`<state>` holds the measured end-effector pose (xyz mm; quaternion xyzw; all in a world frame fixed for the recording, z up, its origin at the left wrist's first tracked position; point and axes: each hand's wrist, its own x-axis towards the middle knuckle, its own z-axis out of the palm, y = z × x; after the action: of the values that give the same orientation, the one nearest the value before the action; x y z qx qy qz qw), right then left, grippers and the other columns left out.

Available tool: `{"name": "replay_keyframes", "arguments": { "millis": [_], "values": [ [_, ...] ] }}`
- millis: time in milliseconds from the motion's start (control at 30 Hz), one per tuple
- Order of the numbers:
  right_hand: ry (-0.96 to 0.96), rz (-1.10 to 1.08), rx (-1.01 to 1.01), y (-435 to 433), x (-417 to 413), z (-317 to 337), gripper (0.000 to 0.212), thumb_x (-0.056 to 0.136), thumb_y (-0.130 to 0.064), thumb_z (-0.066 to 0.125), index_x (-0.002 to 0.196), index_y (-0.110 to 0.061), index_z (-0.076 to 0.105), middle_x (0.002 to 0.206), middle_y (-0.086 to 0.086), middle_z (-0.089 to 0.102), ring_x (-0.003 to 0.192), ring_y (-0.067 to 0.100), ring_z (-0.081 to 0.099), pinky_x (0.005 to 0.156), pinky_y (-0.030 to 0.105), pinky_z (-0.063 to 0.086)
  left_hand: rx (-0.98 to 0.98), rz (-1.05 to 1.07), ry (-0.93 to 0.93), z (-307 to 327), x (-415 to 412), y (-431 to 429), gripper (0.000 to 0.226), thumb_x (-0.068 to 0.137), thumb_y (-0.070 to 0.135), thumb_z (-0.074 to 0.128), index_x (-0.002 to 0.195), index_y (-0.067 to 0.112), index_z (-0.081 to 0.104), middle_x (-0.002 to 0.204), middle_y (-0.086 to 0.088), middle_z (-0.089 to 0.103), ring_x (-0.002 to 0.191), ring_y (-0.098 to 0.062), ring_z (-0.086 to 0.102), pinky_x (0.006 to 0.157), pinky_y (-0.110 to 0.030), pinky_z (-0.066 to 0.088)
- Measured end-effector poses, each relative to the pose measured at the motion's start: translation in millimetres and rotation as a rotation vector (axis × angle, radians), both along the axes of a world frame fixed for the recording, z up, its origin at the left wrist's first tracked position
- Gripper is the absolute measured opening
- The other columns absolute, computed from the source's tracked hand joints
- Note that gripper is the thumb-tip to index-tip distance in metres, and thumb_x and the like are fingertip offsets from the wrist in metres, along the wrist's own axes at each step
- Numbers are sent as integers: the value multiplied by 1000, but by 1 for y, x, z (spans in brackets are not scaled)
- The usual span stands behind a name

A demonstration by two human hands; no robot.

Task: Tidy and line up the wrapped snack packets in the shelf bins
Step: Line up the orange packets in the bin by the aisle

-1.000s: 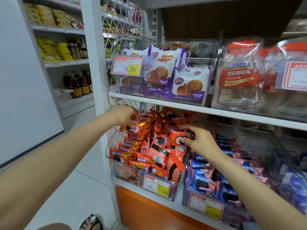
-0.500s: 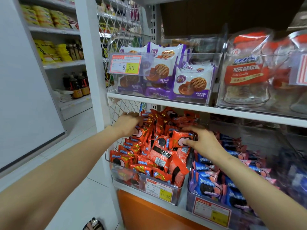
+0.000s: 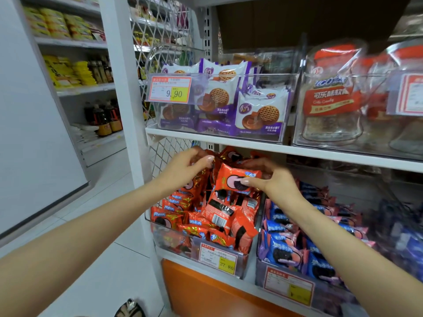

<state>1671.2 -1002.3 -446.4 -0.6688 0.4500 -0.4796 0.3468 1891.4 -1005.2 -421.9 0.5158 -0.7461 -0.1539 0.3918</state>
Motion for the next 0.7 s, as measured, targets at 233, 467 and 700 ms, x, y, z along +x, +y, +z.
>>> {"name": "replay_keyframes", "arguments": {
  "millis": [233, 467, 700],
  "values": [
    [-154, 79, 68, 9, 14, 4, 29, 75, -5, 75, 95, -18, 59, 88, 6, 68, 78, 14, 64, 72, 25, 52, 302, -206, 3, 12, -25, 11, 28, 78, 12, 74, 104, 9, 64, 82, 4, 63, 60, 10, 53, 62, -6, 42],
    [-128, 145, 148, 9, 10, 0, 26, 82, -10, 69, 106, -14, 63, 84, -1, 70, 75, -1, 65, 75, 12, 50, 441, -106, 225, 7, -3, 12, 62, 80, 8, 71, 130, 18, 36, 116, -12, 58, 83, -21, 66, 78, -32, 55],
    [16, 132, 36, 8, 15, -5, 17, 78, -11, 74, 86, -25, 71, 90, 10, 72, 80, 11, 66, 78, 20, 50, 385, -231, 33, 5, -11, 19, 35, 76, 11, 76, 106, 8, 58, 96, -11, 62, 85, -15, 58, 81, -22, 47]
  ]
}}
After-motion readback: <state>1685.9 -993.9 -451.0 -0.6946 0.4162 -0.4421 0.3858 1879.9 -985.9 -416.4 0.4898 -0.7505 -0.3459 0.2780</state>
